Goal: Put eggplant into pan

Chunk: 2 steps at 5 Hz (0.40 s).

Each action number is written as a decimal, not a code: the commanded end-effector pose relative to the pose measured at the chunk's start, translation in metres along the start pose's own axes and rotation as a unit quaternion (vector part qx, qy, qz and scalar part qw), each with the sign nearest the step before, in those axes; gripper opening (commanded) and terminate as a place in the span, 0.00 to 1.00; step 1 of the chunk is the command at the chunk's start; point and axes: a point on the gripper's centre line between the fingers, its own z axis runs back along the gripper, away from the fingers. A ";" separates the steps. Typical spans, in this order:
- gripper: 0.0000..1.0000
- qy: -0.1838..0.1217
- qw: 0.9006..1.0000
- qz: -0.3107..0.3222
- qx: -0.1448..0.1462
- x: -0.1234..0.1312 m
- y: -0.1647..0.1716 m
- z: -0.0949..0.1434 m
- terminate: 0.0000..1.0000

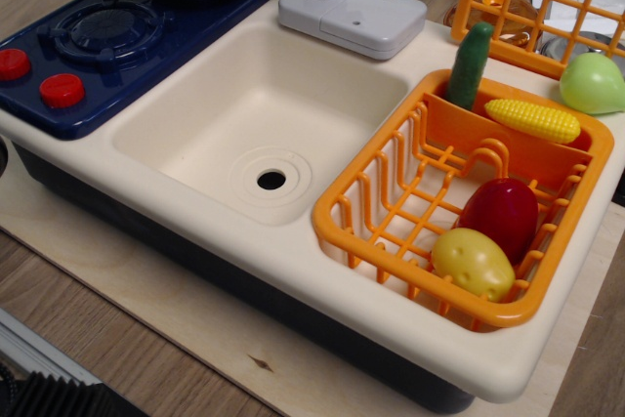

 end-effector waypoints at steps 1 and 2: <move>0.00 -0.063 0.996 -0.036 -0.041 0.047 0.005 -0.009 0.00; 0.00 -0.067 0.993 -0.051 -0.080 0.060 0.008 -0.031 0.00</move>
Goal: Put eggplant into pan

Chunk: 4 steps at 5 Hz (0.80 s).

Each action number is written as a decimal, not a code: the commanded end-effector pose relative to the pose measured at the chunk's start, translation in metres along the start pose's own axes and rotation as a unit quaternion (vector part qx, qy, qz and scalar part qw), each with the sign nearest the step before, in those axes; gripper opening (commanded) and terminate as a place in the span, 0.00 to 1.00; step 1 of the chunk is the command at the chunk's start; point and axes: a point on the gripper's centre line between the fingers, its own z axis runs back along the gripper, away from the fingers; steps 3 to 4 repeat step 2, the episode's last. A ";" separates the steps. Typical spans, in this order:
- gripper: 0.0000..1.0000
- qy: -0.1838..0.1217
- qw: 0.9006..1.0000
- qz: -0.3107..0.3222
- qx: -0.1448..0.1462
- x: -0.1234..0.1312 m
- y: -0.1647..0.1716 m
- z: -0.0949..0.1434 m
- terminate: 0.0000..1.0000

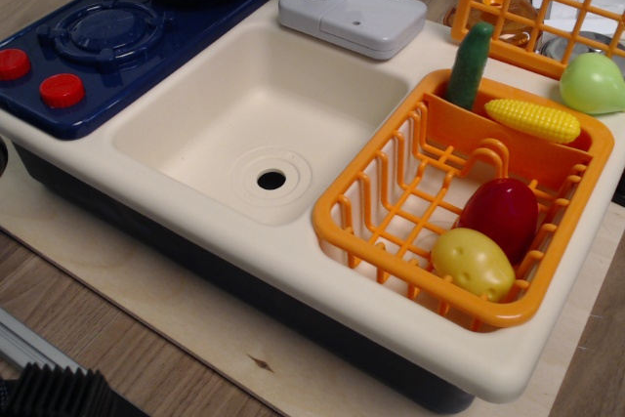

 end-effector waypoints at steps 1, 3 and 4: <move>1.00 -0.030 1.000 -0.004 -0.007 0.018 0.011 0.003 0.00; 1.00 -0.030 1.000 -0.004 -0.007 0.018 0.011 0.003 1.00; 1.00 -0.030 1.000 -0.004 -0.007 0.018 0.011 0.003 1.00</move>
